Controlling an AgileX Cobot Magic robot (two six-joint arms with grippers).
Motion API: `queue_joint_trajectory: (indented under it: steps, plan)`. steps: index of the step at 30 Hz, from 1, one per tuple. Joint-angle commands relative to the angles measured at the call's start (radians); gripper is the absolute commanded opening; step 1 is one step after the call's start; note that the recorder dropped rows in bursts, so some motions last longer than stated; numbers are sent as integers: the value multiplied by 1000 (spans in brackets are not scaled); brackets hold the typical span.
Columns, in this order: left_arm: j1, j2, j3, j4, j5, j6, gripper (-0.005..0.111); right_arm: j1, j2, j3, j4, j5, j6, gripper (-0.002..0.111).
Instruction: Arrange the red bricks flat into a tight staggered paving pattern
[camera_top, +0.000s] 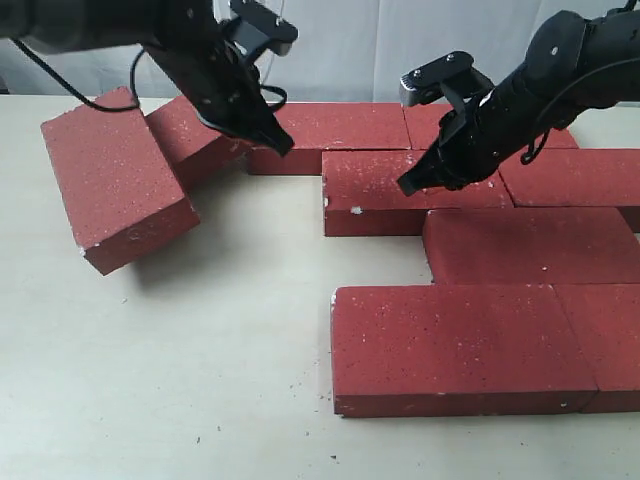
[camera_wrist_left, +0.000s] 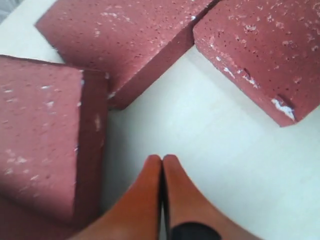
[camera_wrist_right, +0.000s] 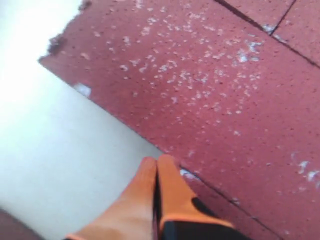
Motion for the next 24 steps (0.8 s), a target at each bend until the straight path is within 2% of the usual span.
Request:
queue_joint_trajectory:
  steps: [1, 3, 4, 7, 13, 15, 17, 18, 20, 22, 24]
  plan:
    - [24, -114, 16, 59, 101, -40, 0, 7, -38, -10, 174, 138, -171, -1]
    - [48, -154, 52, 72, 120, -73, 0, 31, -35, -10, 283, 198, -304, -1]
    - [78, -196, 105, 70, 141, -78, 0, 61, -29, -10, 406, 234, -424, -1]
    - [137, -292, 229, 72, 113, -85, 0, 128, -8, -10, 587, 249, -544, -1]
    - [299, -554, 583, 62, -166, -213, 0, 262, 51, -10, 742, 130, -577, -1]
    - [331, -609, 694, 68, -312, -213, 0, 276, 52, -17, 792, 37, -591, -1]
    - [341, -633, 779, 76, -445, -191, 0, 276, 64, -58, 817, 41, -584, -1]
    - [341, -633, 812, 113, -499, -179, 0, 276, 79, -82, 841, 43, -558, 3]
    - [345, -633, 850, 156, -611, -193, 0, 276, 124, -157, 876, 84, -484, 19]
    - [351, -633, 861, 146, -667, -195, 0, 275, 167, -216, 900, 96, -413, 39]
    - [358, -633, 866, 149, -680, -195, 0, 275, 216, -283, 906, 102, -320, 68]
